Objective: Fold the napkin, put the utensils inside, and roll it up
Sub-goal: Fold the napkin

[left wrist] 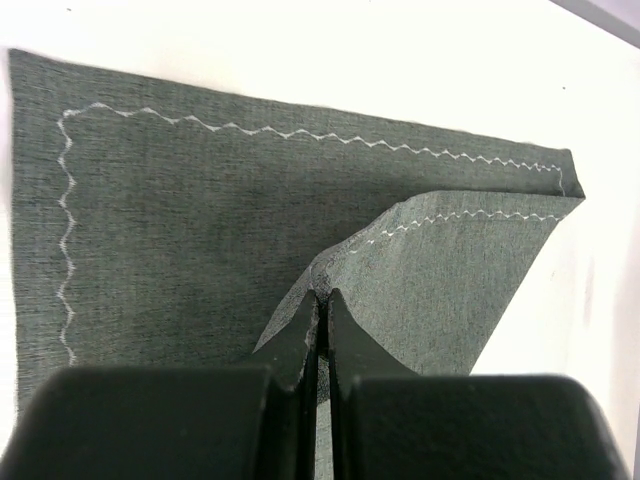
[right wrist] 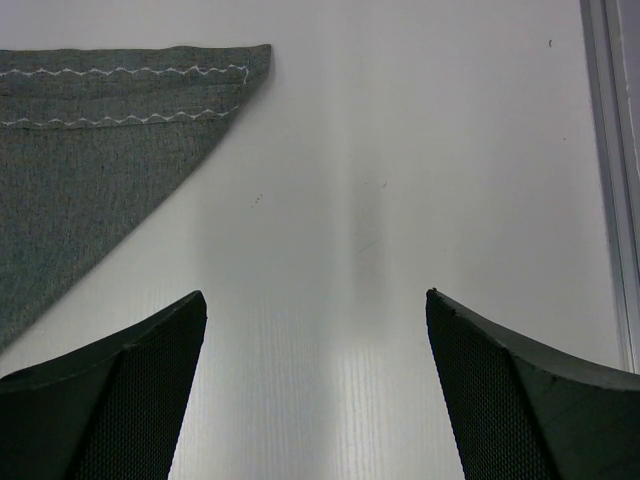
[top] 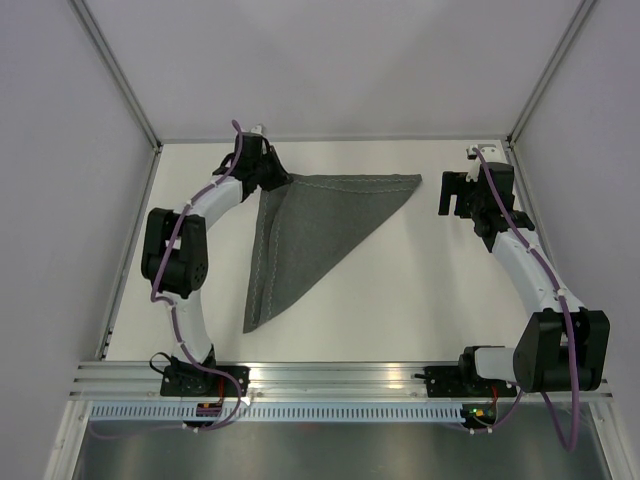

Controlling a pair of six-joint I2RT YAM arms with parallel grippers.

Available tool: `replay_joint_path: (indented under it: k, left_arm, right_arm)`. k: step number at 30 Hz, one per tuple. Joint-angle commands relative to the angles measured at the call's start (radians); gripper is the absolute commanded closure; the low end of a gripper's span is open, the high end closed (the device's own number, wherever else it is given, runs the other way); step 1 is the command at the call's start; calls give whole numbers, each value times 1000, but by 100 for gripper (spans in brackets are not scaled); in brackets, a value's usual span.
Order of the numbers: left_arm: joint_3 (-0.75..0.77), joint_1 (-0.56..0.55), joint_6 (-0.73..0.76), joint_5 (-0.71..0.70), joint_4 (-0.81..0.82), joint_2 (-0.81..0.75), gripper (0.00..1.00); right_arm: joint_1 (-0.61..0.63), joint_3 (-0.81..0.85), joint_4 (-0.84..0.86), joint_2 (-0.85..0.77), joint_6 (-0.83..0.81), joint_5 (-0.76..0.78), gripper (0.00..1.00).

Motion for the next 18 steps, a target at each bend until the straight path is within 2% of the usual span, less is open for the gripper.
replay_joint_path:
  k: [1, 18]
  left_arm:
    - [61, 19, 34, 35, -20, 15, 98]
    - [176, 49, 49, 43, -75, 72, 98]
  right_arm:
    - [-3, 12, 1, -19, -9, -8, 5]
    - [-3, 10, -2, -16, -12, -10, 5]
